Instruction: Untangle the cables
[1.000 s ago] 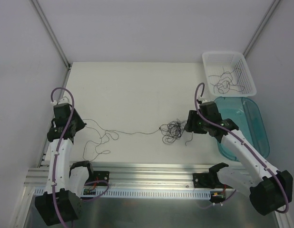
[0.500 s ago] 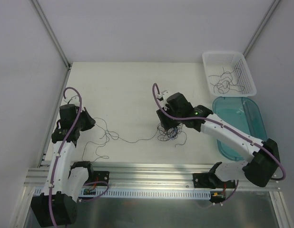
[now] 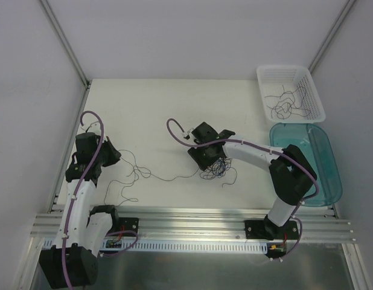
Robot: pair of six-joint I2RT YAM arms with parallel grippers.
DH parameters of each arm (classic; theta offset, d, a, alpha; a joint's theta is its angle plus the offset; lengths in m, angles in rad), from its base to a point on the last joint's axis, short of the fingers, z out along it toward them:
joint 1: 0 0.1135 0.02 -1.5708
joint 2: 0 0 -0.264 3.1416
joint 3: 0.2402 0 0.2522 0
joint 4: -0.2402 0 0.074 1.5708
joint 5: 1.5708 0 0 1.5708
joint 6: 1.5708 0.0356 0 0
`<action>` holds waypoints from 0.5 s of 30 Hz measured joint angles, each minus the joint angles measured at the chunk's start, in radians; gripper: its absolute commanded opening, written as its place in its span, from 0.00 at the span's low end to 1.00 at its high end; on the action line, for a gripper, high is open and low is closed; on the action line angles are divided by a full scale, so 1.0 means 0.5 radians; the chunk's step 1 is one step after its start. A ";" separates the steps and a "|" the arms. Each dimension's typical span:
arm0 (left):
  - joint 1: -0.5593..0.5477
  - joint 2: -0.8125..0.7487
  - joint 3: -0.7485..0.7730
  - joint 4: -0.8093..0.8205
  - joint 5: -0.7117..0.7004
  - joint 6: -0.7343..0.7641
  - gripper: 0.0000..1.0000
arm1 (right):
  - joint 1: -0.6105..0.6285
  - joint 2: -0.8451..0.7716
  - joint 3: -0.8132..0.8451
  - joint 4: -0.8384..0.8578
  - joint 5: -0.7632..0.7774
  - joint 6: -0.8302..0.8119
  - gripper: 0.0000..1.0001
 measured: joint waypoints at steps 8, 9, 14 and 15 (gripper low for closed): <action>0.000 0.022 0.000 -0.001 -0.057 0.000 0.00 | -0.039 0.182 -0.108 0.199 -0.063 -0.021 0.40; 0.000 0.022 0.000 -0.001 -0.063 -0.001 0.00 | -0.046 0.188 -0.124 0.217 -0.065 -0.033 0.35; 0.000 0.022 0.000 -0.002 -0.068 -0.001 0.02 | -0.092 0.139 -0.190 0.305 -0.071 -0.049 0.01; -0.001 0.022 0.000 -0.002 -0.067 0.000 0.07 | -0.096 0.111 -0.214 0.309 -0.105 -0.048 0.01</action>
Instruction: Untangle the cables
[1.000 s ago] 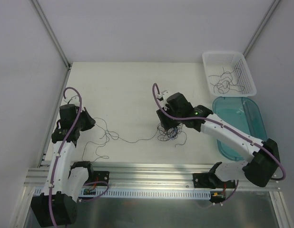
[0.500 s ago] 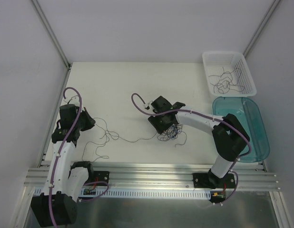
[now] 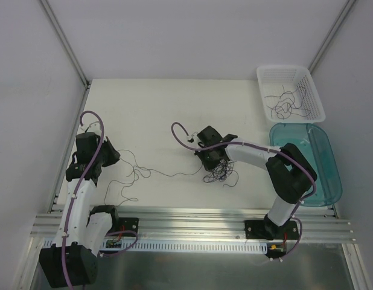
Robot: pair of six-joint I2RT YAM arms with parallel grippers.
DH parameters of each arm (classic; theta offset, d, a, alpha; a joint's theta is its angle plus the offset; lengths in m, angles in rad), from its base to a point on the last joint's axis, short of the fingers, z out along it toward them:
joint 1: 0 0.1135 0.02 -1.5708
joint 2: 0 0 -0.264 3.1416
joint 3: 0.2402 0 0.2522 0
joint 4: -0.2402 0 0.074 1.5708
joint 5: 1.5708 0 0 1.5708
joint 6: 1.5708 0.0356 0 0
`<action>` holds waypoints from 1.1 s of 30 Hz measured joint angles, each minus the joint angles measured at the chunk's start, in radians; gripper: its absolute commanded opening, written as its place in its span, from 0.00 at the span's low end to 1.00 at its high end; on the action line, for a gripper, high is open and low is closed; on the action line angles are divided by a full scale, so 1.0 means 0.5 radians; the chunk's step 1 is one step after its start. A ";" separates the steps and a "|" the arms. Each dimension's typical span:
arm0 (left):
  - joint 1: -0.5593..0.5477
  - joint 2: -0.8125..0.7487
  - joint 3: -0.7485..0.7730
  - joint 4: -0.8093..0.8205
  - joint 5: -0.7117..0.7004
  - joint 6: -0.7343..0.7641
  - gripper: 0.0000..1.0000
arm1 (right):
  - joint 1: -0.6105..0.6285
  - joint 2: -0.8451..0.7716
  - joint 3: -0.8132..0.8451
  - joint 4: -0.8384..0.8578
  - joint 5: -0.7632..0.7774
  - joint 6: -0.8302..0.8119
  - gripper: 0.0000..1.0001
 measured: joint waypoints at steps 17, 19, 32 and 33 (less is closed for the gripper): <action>-0.845 -0.255 0.056 0.085 0.356 -0.201 0.82 | 0.018 -0.623 0.063 -0.414 -0.738 0.018 0.01; -1.020 -0.269 0.055 0.165 0.344 -0.279 0.82 | 0.018 -0.625 0.063 -0.414 -0.788 0.038 0.01; -2.149 0.319 0.027 0.758 -0.244 -0.378 0.70 | 0.044 -0.625 0.063 -0.390 -0.870 0.267 0.01; -2.179 0.363 0.027 0.794 -0.273 -0.377 0.68 | 0.044 -0.625 0.063 -0.385 -0.871 0.280 0.01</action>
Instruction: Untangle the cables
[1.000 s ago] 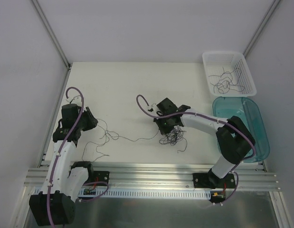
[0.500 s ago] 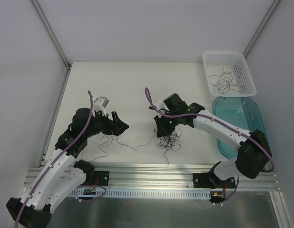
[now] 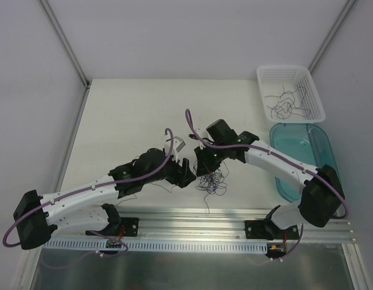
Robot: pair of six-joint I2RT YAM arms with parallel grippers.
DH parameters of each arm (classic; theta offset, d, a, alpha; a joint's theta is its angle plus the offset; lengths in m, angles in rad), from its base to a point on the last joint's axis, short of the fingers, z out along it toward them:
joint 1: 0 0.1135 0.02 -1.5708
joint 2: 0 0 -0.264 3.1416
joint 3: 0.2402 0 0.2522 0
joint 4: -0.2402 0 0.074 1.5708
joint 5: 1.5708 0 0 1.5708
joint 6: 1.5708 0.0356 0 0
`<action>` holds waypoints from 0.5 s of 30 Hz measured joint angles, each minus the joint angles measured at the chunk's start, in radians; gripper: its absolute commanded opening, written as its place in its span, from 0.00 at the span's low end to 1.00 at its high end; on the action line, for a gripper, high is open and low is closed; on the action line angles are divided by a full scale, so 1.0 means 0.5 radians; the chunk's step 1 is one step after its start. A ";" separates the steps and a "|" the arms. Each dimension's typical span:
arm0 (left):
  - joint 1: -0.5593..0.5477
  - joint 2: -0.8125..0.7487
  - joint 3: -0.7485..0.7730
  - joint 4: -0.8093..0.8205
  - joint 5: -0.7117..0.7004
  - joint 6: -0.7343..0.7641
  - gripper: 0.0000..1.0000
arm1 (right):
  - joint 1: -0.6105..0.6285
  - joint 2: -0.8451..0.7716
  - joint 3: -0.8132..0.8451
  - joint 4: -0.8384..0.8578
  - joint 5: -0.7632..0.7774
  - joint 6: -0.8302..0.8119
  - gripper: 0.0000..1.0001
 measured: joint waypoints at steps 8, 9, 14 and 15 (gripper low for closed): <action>-0.125 0.253 0.000 0.156 -0.217 -0.008 0.00 | 0.018 0.000 -0.001 0.039 -0.008 0.066 0.01; -0.126 0.261 0.000 0.156 -0.248 -0.018 0.00 | 0.018 0.000 -0.002 0.043 -0.009 0.067 0.01; -0.124 0.238 0.000 0.166 -0.468 -0.053 0.00 | 0.018 -0.050 -0.102 0.093 -0.009 0.065 0.01; -0.116 0.219 0.000 0.165 -0.511 -0.072 0.00 | 0.018 -0.076 -0.140 0.097 -0.011 0.061 0.01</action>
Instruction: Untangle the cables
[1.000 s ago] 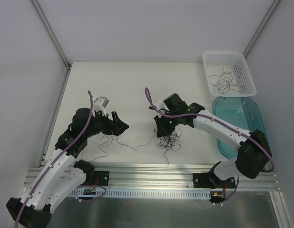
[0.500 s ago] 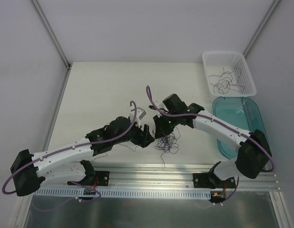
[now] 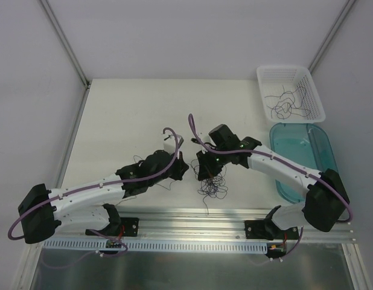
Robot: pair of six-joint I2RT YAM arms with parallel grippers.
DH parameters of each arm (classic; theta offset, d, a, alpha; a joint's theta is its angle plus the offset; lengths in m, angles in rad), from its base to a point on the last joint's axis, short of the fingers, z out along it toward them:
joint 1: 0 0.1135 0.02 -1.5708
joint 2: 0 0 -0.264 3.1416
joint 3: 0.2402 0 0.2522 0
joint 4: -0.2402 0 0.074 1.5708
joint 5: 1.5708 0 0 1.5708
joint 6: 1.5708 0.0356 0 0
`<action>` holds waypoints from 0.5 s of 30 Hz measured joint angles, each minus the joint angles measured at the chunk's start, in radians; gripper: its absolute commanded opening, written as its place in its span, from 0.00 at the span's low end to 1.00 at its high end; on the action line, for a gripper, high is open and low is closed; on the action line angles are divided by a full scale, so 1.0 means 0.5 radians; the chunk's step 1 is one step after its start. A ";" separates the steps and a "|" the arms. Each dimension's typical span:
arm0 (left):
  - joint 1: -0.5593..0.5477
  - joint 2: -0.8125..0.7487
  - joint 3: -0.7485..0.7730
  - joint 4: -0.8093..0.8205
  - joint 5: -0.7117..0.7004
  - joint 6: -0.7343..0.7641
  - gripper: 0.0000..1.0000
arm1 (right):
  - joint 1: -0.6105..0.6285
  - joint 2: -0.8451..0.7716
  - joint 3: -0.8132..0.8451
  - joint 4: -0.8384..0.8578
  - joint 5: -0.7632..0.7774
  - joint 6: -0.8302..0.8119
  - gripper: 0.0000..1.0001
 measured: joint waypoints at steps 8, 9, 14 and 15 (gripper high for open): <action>0.417 -0.159 0.002 -0.056 0.027 -0.327 0.00 | 0.001 -0.224 -0.288 0.051 -0.044 -0.074 0.01; 0.487 -0.159 0.002 -0.071 0.036 -0.369 0.00 | 0.001 -0.259 -0.316 0.040 -0.043 -0.089 0.01; 0.748 -0.160 0.047 -0.204 0.085 -0.460 0.00 | -0.051 -0.497 -0.423 -0.034 0.045 -0.124 0.01; 0.798 -0.160 0.067 -0.240 0.093 -0.462 0.00 | -0.102 -0.562 -0.443 -0.040 0.064 -0.123 0.01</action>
